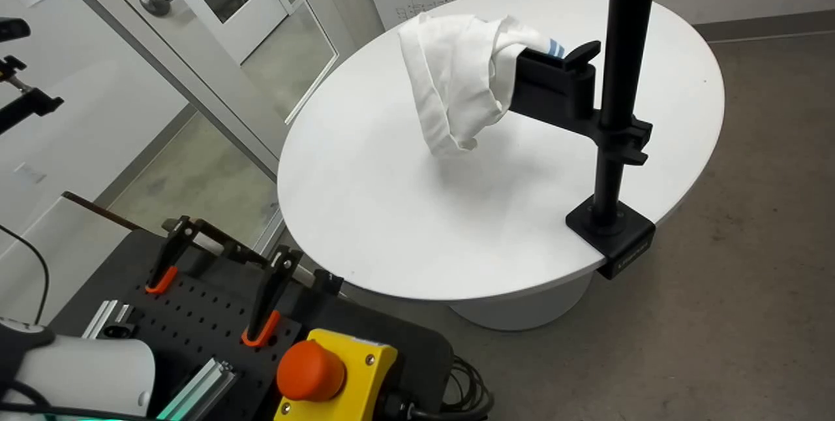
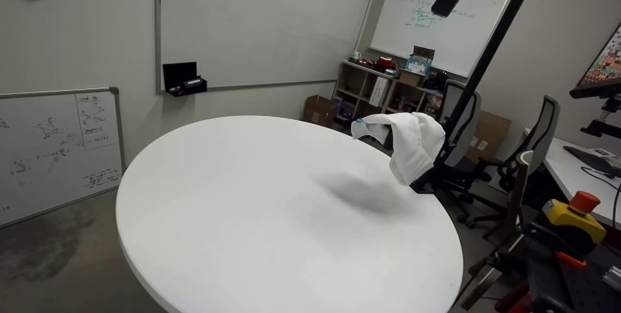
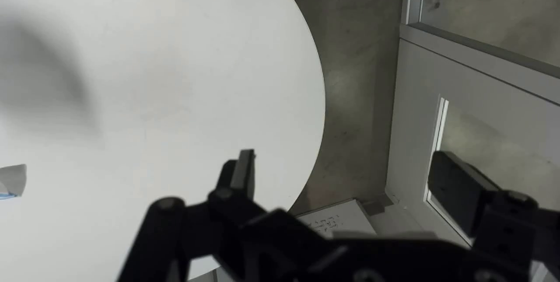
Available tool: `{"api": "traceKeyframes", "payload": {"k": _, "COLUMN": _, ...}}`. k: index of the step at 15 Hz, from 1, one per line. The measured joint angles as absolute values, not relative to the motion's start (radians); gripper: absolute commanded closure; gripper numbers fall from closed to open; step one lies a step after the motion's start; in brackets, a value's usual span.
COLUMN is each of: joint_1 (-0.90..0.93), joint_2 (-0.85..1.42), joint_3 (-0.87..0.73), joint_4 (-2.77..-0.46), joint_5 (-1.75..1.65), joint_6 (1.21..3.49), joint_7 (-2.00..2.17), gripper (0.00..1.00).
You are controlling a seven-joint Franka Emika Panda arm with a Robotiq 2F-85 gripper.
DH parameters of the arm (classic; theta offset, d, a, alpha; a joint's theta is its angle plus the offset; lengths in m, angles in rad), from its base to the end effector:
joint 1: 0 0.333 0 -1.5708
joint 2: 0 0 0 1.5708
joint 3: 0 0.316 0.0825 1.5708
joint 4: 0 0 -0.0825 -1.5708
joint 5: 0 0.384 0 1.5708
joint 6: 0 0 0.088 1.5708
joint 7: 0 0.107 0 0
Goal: Remove the towel from the clamp stand and put it n the table
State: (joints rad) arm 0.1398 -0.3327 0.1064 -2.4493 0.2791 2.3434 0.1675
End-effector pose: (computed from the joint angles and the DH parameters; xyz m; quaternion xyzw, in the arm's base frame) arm 0.4411 0.1164 0.4448 -0.9882 0.0474 -0.0915 0.1137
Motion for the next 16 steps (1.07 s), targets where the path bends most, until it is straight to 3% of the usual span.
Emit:
{"api": "traceKeyframes", "payload": {"k": 6, "joint_1": 0.123, "joint_2": -0.332, "joint_3": 0.101, "joint_4": -2.449, "joint_5": 0.276, "joint_6": 2.345, "joint_7": 0.169, "gripper": 0.0}}
{"api": "traceKeyframes", "payload": {"k": 16, "joint_1": -0.06, "joint_2": -0.262, "joint_3": 0.02, "joint_4": -2.444, "joint_5": 0.125, "joint_6": 2.417, "joint_7": 0.183, "gripper": 0.0}}
